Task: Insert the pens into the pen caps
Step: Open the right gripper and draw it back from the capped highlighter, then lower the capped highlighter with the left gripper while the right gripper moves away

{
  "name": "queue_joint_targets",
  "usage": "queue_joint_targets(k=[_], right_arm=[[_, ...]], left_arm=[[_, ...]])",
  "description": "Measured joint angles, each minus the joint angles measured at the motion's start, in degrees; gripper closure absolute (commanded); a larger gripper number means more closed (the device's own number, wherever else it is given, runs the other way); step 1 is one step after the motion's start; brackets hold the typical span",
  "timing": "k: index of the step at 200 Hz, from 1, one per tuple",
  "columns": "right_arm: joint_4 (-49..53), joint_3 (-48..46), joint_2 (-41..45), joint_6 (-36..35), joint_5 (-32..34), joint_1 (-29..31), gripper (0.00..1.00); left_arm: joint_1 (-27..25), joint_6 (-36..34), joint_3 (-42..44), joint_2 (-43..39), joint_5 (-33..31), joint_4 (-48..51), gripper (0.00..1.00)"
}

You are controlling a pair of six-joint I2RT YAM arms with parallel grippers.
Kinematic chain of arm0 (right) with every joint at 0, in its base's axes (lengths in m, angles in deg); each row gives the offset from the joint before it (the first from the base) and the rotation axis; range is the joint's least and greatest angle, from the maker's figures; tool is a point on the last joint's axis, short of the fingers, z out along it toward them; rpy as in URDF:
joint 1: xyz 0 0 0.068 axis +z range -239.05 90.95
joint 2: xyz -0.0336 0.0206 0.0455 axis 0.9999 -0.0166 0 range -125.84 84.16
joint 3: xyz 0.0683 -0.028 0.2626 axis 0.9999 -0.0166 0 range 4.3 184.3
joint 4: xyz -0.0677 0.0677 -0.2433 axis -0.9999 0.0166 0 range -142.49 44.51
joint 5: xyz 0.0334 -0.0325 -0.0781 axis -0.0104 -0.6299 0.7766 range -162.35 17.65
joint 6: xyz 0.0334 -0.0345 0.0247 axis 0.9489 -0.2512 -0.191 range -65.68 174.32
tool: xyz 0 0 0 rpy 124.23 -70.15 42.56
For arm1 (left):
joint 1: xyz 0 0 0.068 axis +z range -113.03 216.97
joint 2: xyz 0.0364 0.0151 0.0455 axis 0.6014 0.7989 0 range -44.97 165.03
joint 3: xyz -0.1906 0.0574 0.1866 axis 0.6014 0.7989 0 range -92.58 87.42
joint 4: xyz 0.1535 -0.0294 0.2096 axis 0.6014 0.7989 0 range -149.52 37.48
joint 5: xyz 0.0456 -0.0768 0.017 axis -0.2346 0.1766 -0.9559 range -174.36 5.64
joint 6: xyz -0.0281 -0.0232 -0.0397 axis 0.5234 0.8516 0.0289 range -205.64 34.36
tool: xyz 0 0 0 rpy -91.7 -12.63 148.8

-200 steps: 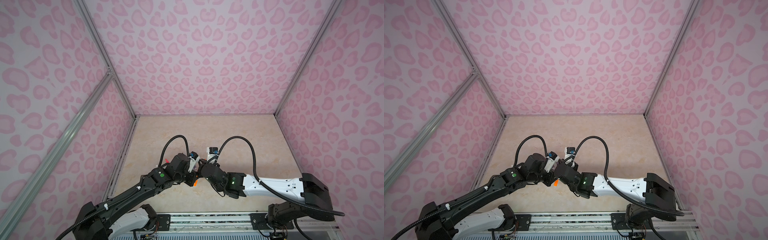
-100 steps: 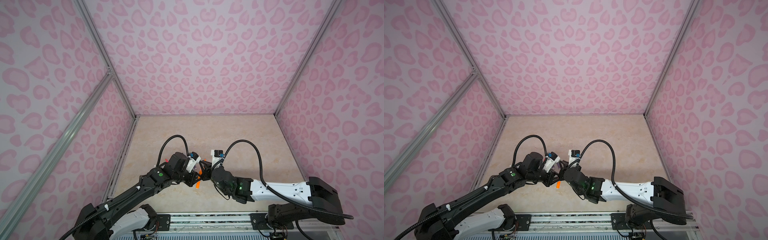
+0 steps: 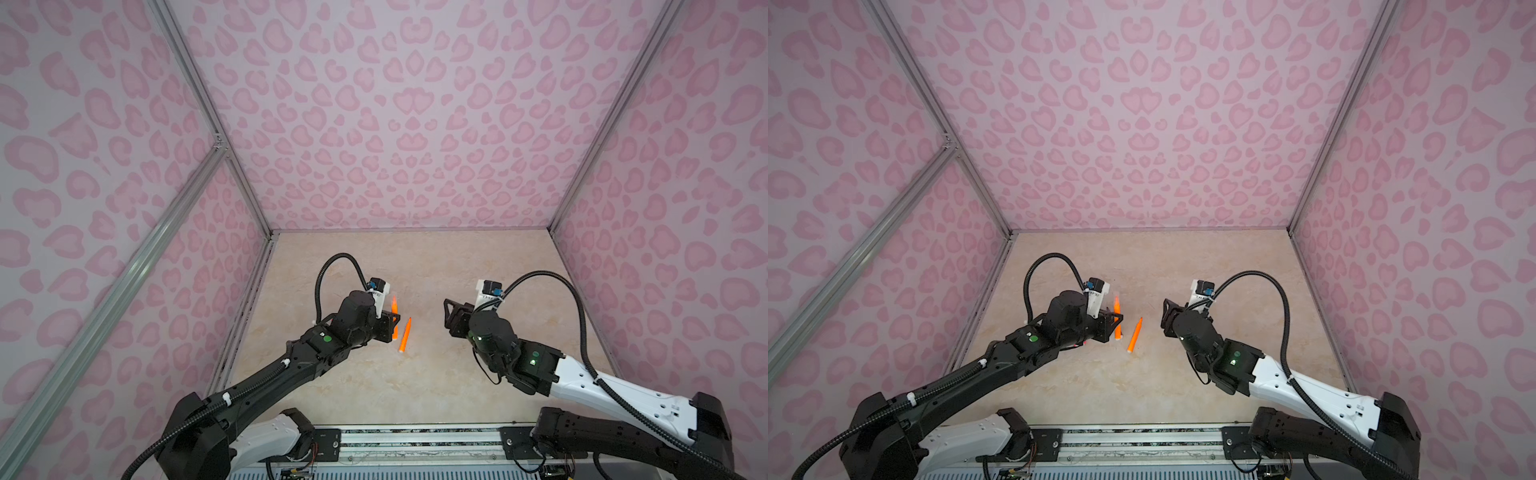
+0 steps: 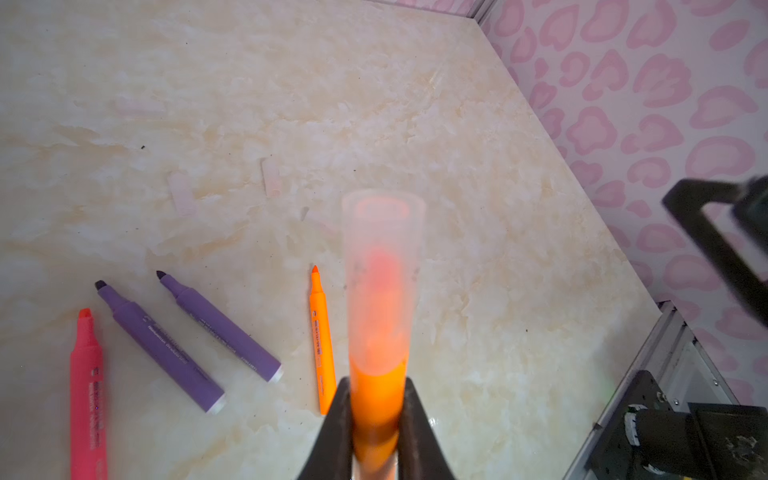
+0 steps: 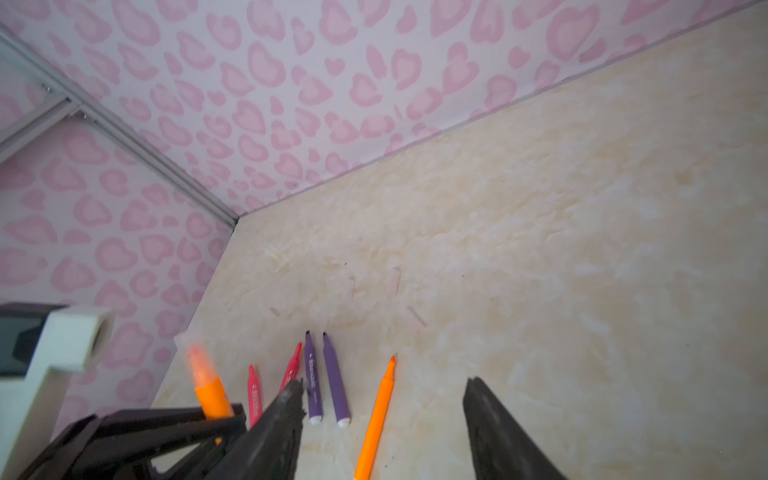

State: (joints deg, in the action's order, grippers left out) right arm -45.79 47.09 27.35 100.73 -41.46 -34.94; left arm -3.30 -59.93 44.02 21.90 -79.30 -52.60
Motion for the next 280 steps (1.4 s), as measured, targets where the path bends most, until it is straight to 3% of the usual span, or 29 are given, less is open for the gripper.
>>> queue_joint_targets(k=[36,53,93,115,156,214,257,280], right_arm=[[3.1,2.2,5.2,-3.4,-1.8,-13.1,0.27],[3.4,0.5,8.7,-4.7,-2.8,-17.9,0.22],[6.0,-5.6,15.2,-7.4,-6.9,-27.4,0.22],[5.4,-6.0,15.1,-8.1,-9.8,-28.3,0.22],[4.7,-5.0,11.6,-8.5,-12.1,-28.5,0.22],[3.9,-5.2,11.3,-8.5,-14.2,-28.5,0.22],[3.8,-5.3,10.8,-8.5,-14.6,-28.5,0.2],[3.9,-5.3,10.7,-8.4,-14.7,-28.6,0.19]], left_arm=[[0.1,5.3,-7.6,11.0,-2.0,2.4,0.96],[-0.3,8.6,-16.0,20.5,-0.7,5.2,0.96],[-2.7,14.0,-36.0,41.9,2.4,9.7,0.97],[-4.2,16.3,-42.6,49.5,3.3,12.1,0.97],[-8.0,17.2,-49.4,55.2,3.5,15.8,0.97],[-9.7,18.3,-52.9,61.7,4.4,17.2,0.97],[-11.7,18.1,-55.3,63.6,5.6,17.1,0.85],[-11.6,17.7,-56.3,64.3,6.5,17.2,0.69]])
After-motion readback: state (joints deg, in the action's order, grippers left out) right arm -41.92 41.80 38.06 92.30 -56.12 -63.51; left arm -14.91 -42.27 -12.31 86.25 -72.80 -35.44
